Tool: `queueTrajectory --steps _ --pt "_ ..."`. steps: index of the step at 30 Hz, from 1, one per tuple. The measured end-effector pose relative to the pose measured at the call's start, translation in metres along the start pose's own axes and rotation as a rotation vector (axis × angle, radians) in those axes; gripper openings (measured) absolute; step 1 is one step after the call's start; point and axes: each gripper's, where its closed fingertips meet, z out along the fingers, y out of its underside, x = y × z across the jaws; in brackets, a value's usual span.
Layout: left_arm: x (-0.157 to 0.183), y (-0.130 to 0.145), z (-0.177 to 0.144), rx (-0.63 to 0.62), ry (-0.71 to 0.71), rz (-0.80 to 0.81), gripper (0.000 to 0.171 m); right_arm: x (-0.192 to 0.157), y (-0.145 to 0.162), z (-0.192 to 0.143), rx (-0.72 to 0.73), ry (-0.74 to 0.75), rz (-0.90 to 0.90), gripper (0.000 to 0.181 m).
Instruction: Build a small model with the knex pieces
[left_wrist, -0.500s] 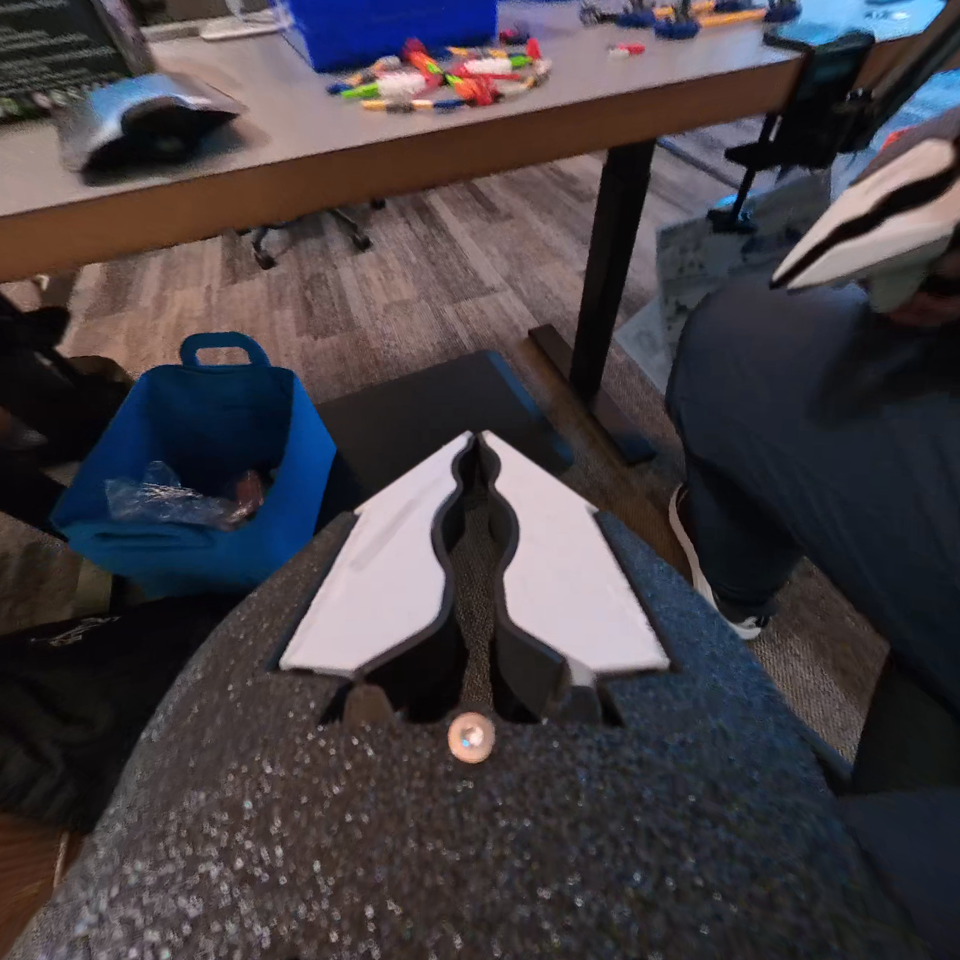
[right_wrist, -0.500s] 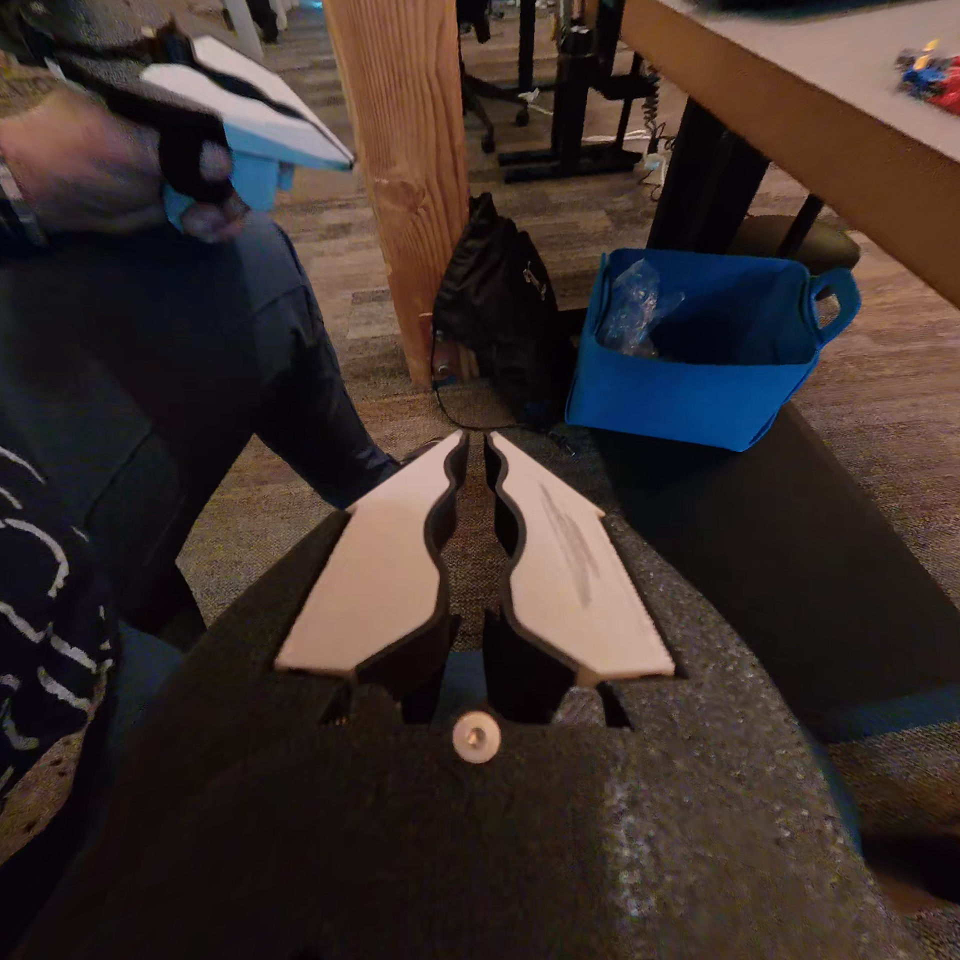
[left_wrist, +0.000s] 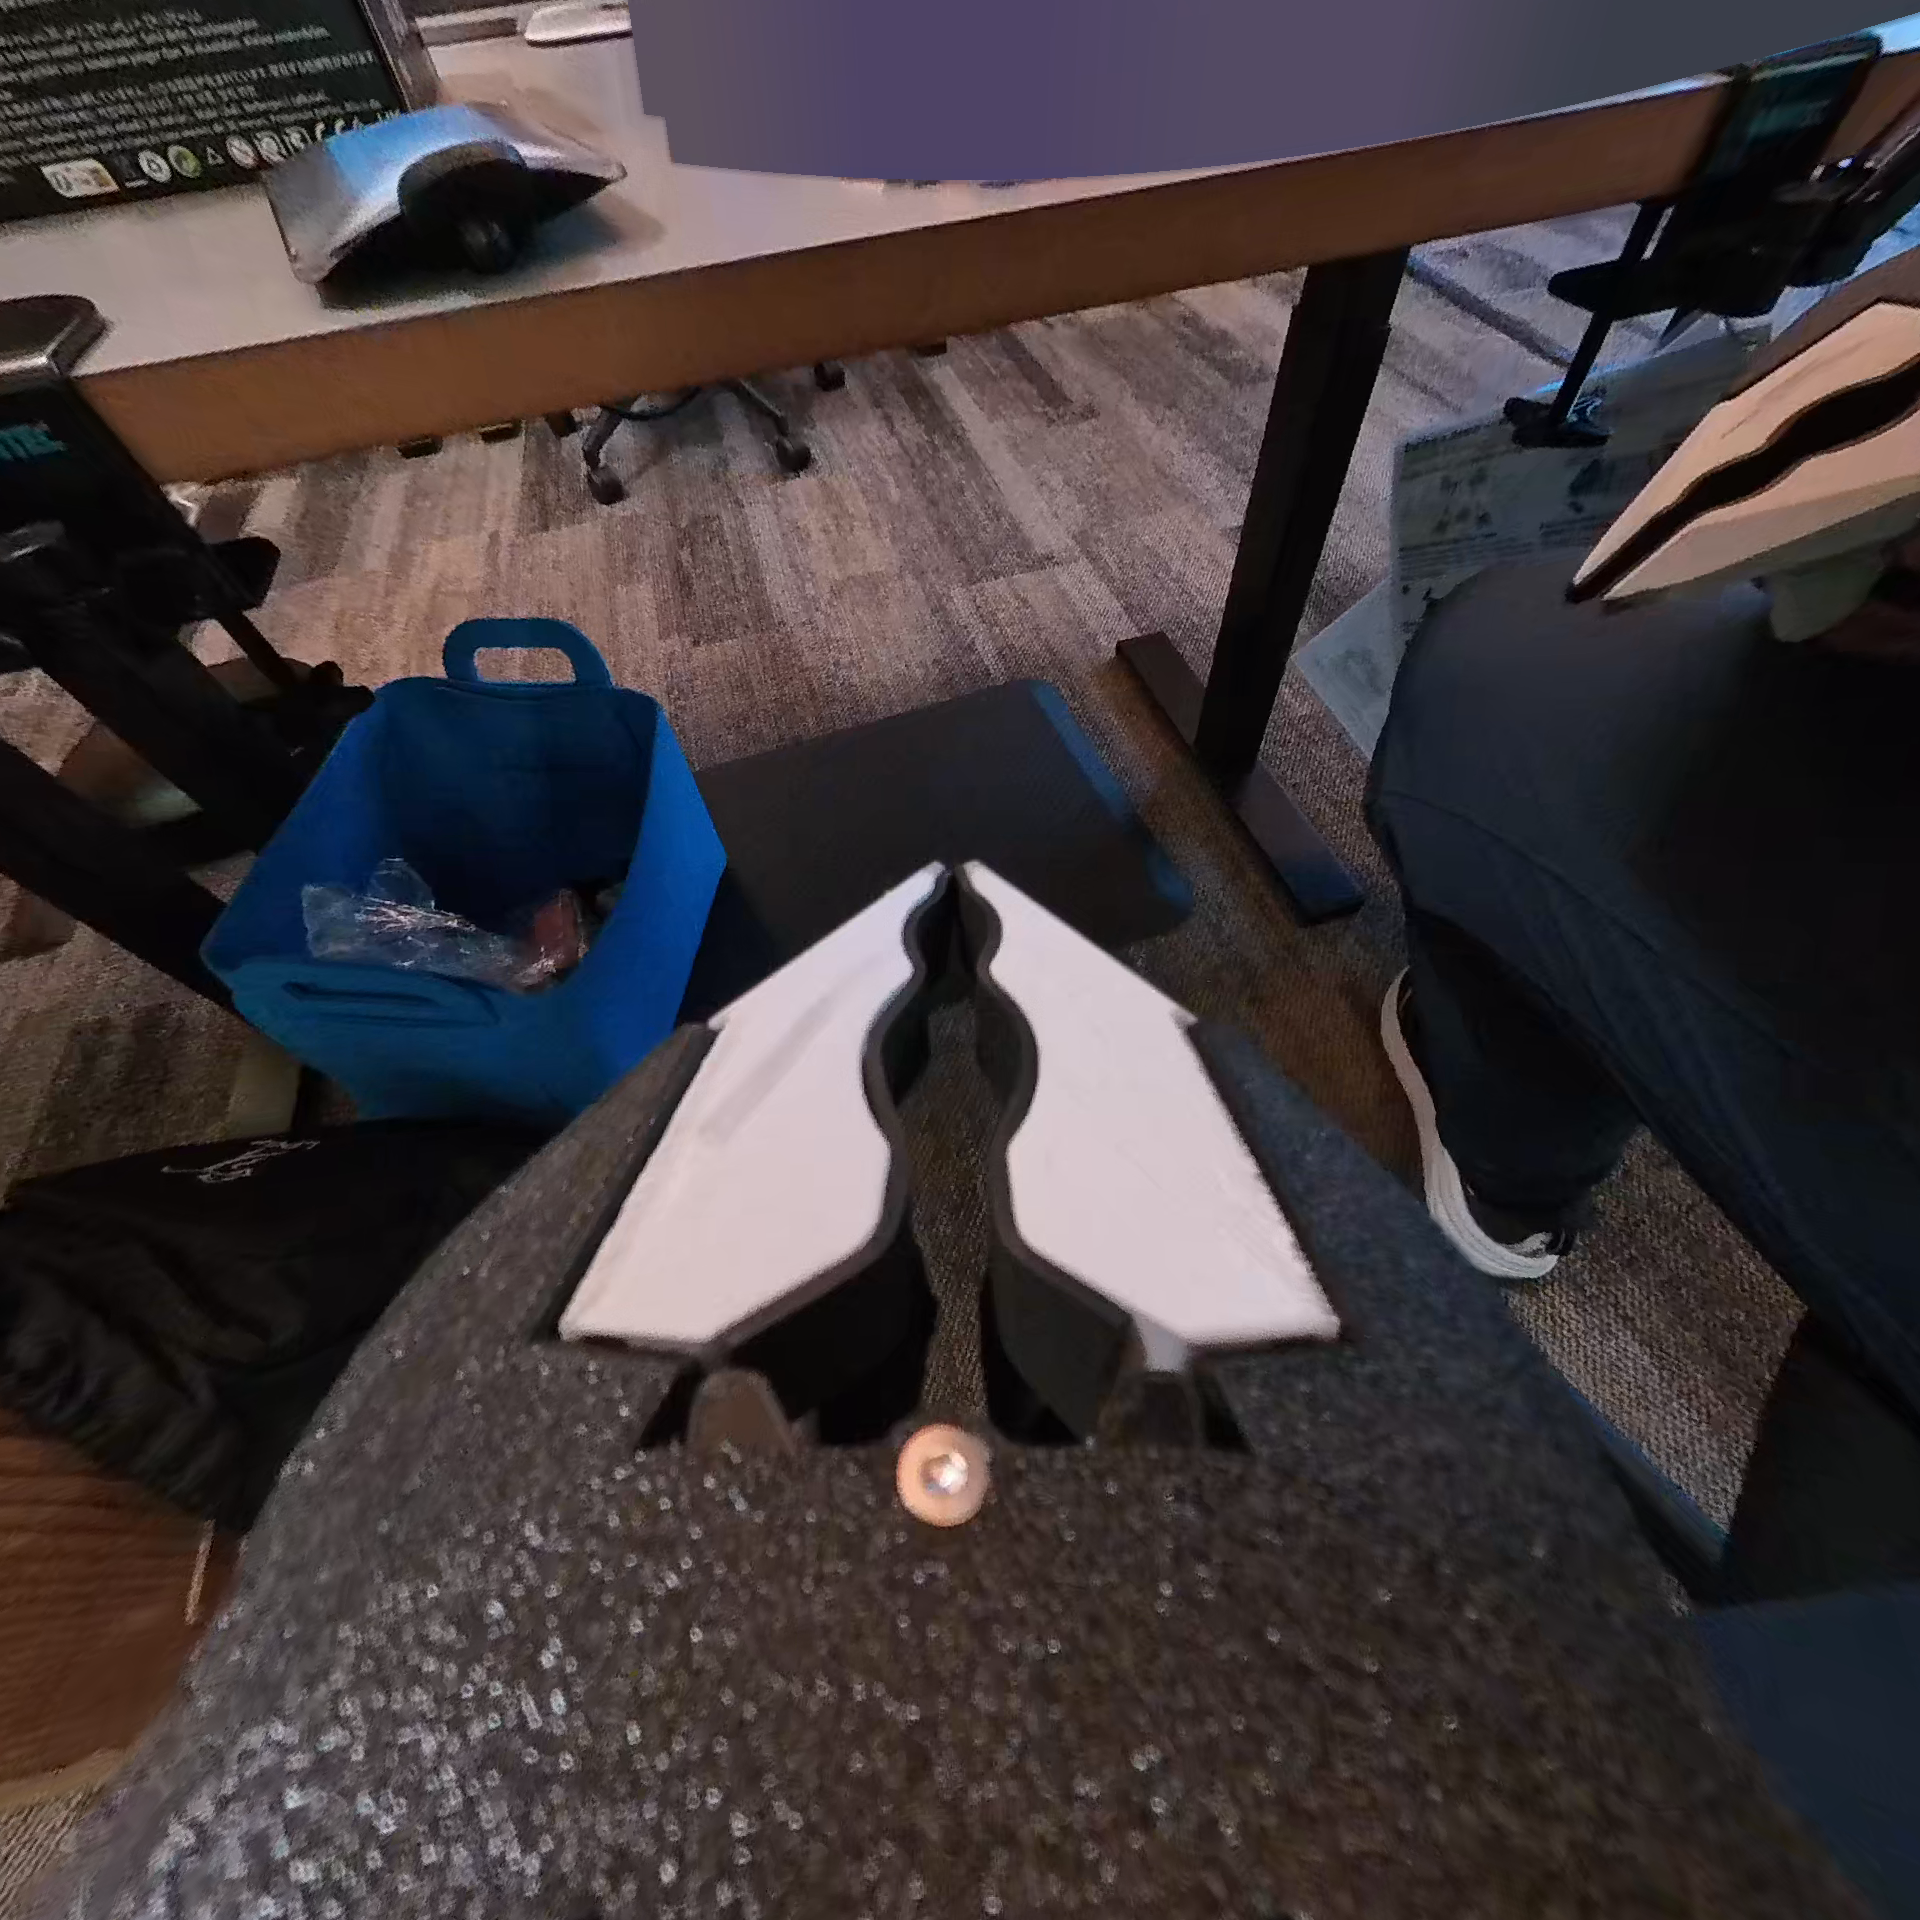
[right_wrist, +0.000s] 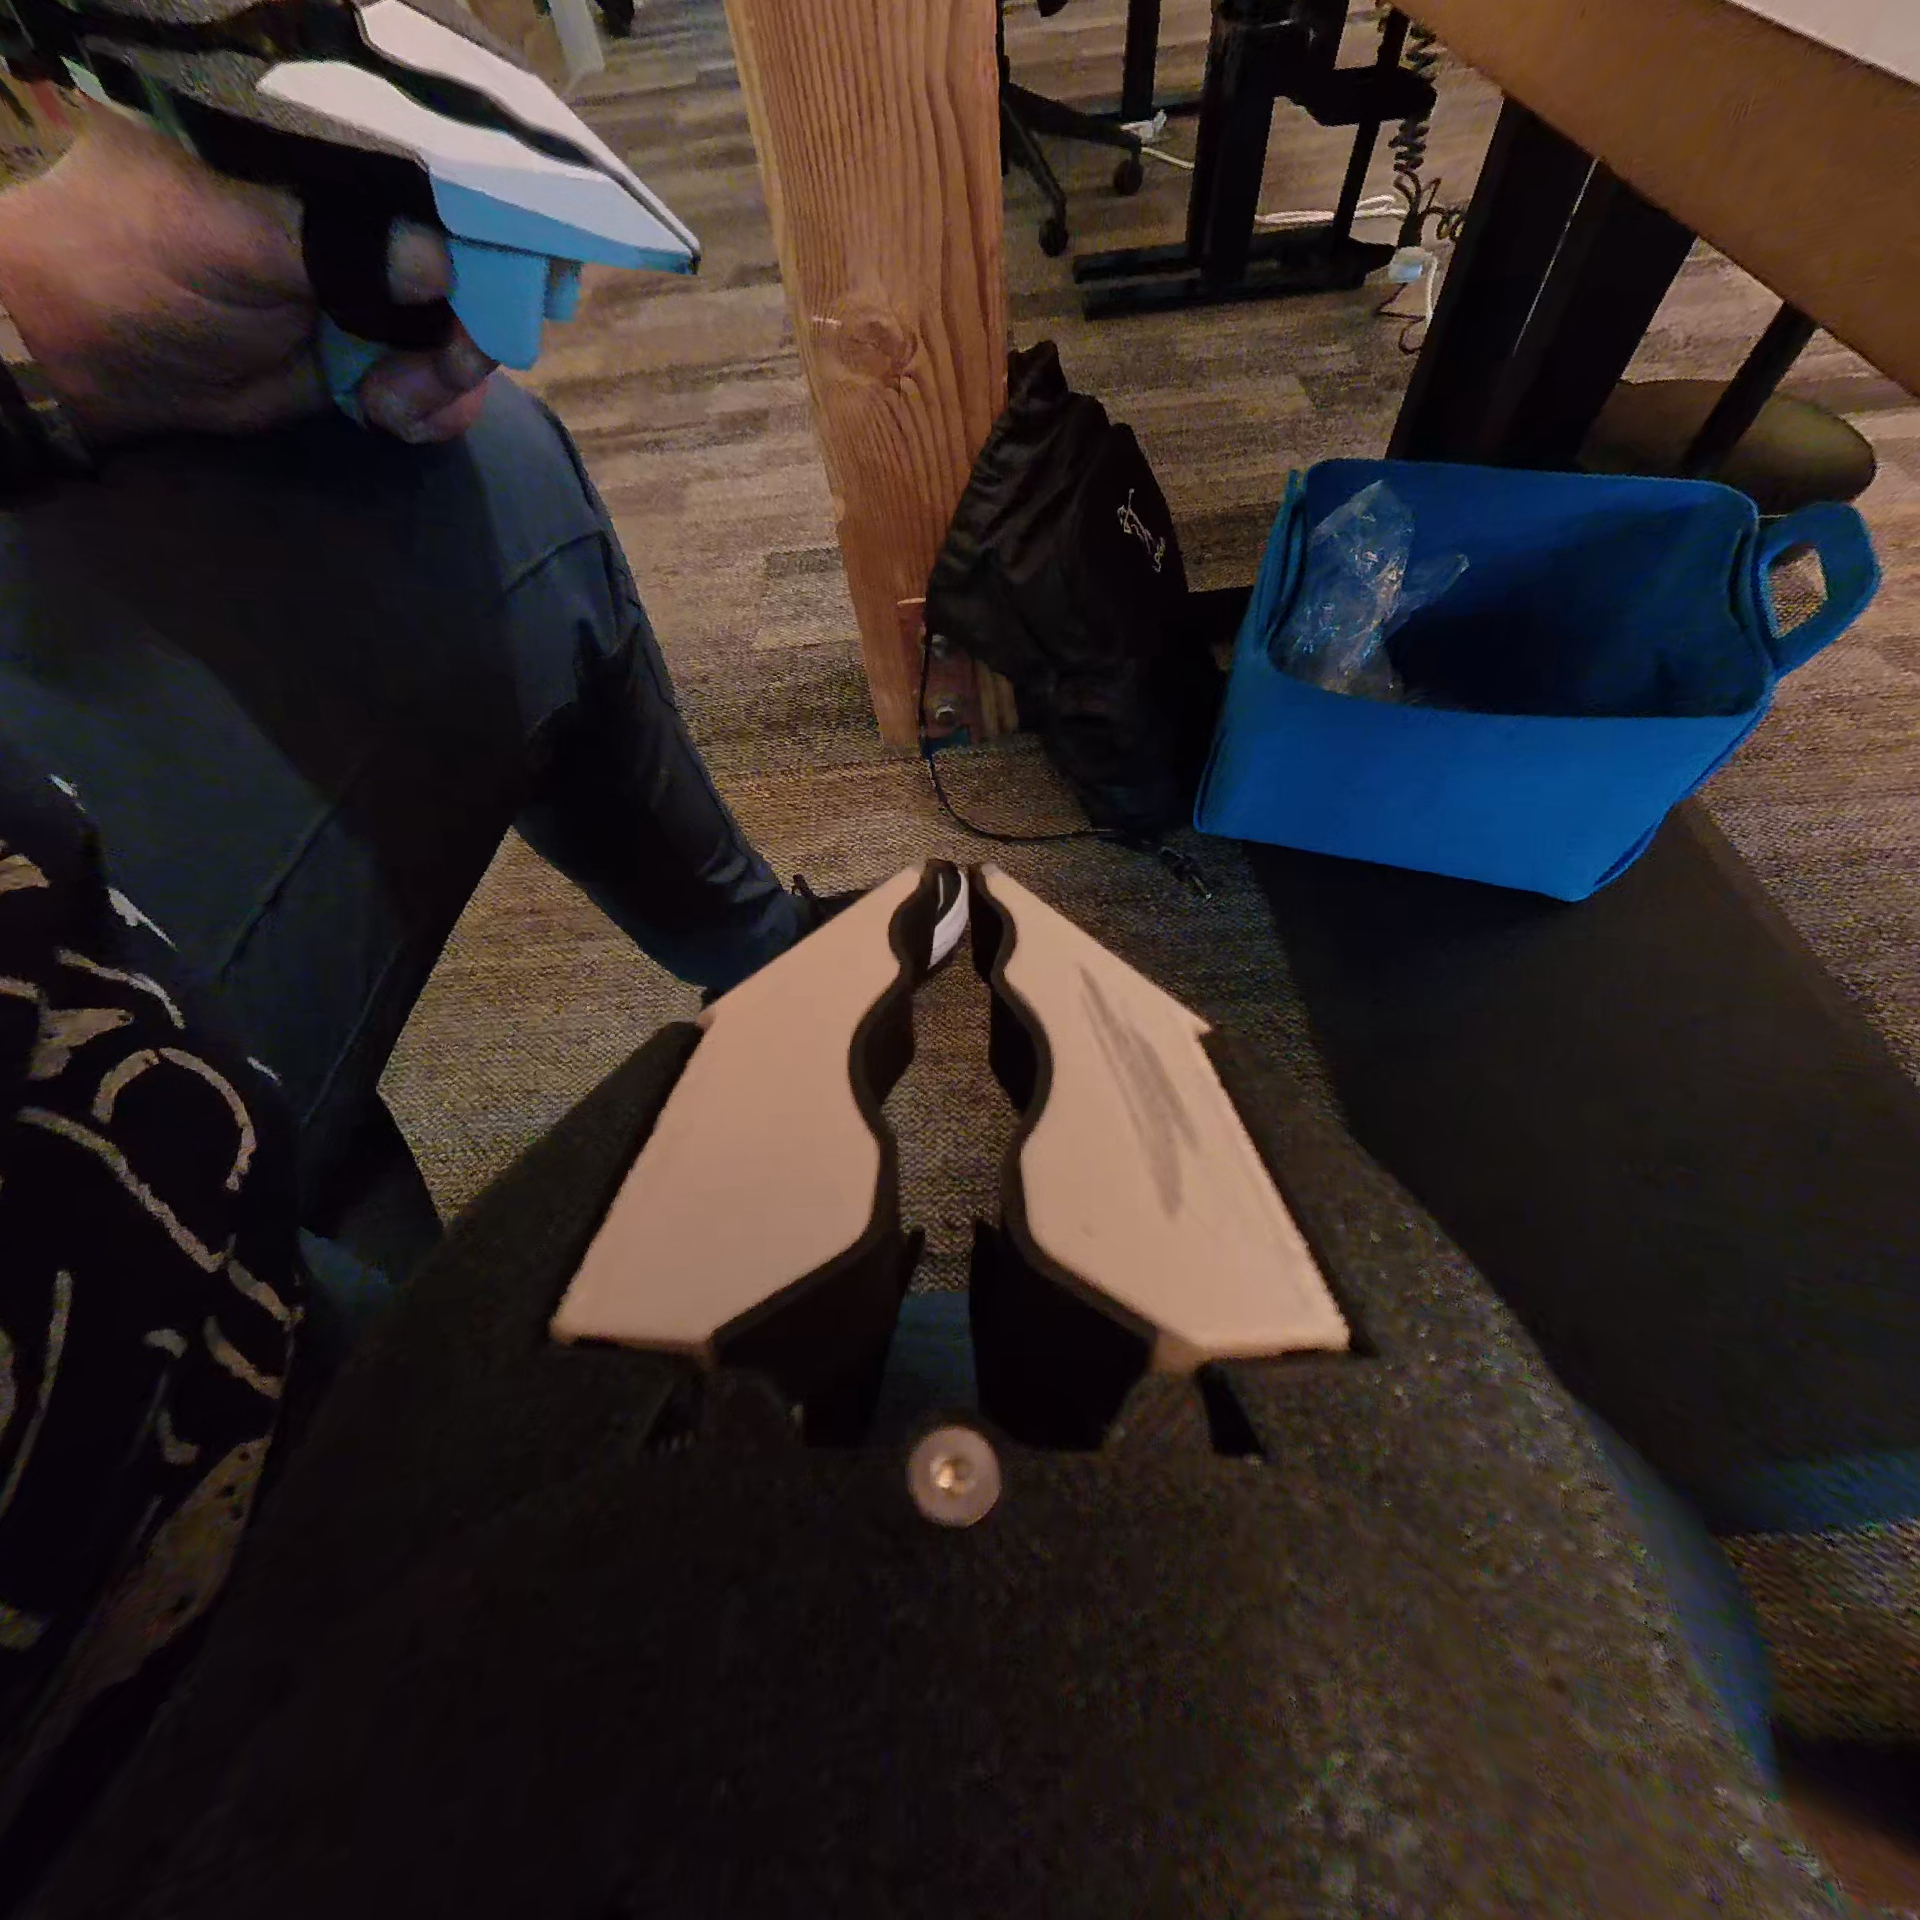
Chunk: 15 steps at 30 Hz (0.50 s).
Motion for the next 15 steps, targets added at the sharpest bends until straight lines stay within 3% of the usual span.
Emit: queueTrajectory --steps 4,7,10,12,15 --pt "0.003 0.007 0.007 -0.046 0.018 0.014 0.0 -0.005 0.001 0.005 -0.022 -0.072 0.005 0.003" --pt "0.019 0.037 0.034 -0.211 0.141 0.022 0.0 0.004 -0.002 0.01 -0.012 -0.097 0.027 0.004" --pt "0.043 0.079 0.085 -0.424 0.321 0.025 0.004 0.01 -0.01 0.007 0.061 -0.102 0.046 0.003" --pt "0.061 0.102 0.129 -0.448 0.423 -0.023 0.005 0.009 -0.016 0.002 0.111 -0.103 0.047 0.003" --pt "0.09 0.171 0.191 -0.521 0.549 -0.033 0.018 0.008 -0.02 -0.007 0.148 -0.103 0.053 0.003"
